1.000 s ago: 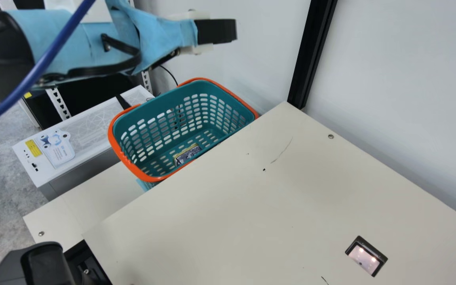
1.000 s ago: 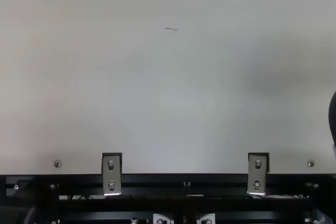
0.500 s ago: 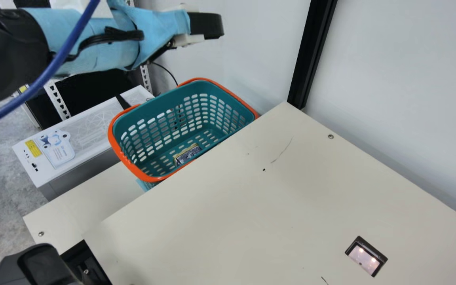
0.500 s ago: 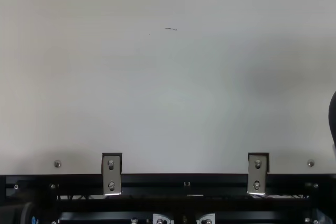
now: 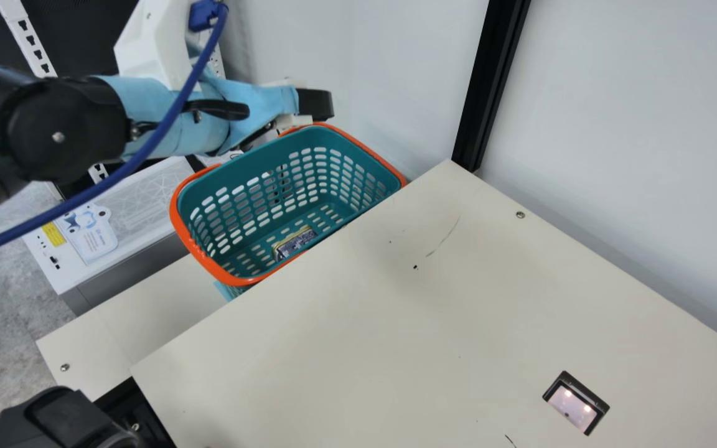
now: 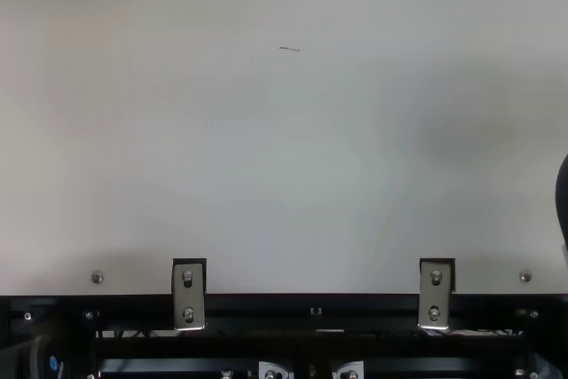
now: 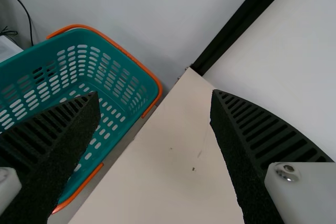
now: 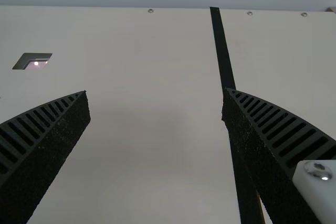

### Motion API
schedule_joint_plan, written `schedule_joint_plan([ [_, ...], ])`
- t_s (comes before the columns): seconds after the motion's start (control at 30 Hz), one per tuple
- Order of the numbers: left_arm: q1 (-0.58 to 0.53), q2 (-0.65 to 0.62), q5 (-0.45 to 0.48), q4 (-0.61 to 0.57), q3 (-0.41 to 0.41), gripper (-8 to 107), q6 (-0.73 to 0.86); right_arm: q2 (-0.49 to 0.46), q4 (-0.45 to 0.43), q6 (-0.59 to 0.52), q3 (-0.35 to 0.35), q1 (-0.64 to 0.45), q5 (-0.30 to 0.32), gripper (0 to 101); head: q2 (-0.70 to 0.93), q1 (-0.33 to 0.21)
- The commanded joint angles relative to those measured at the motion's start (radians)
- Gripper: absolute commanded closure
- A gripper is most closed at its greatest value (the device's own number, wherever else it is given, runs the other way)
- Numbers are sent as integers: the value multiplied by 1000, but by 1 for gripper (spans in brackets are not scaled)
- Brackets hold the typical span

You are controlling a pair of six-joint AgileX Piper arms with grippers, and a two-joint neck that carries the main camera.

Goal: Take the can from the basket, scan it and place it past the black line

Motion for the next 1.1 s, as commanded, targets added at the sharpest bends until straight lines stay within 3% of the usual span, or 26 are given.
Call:
schedule_joint_plan([
  [0.0,36,22,-2,-49,-1,9,111,0,0,0,0,0,0,0,31,-59],
  [0.3,171,127,76,-200,-73,9,440,0,0,0,0,0,0,0,31,-59],
  [0.6,314,230,198,-274,-182,9,724,0,0,0,0,0,0,0,31,-59],
  [0.83,380,307,256,-291,-231,9,872,0,0,0,0,0,0,0,31,-59],
  [1.07,383,357,273,-282,-220,9,956,0,0,0,0,0,0,0,31,-59],
])
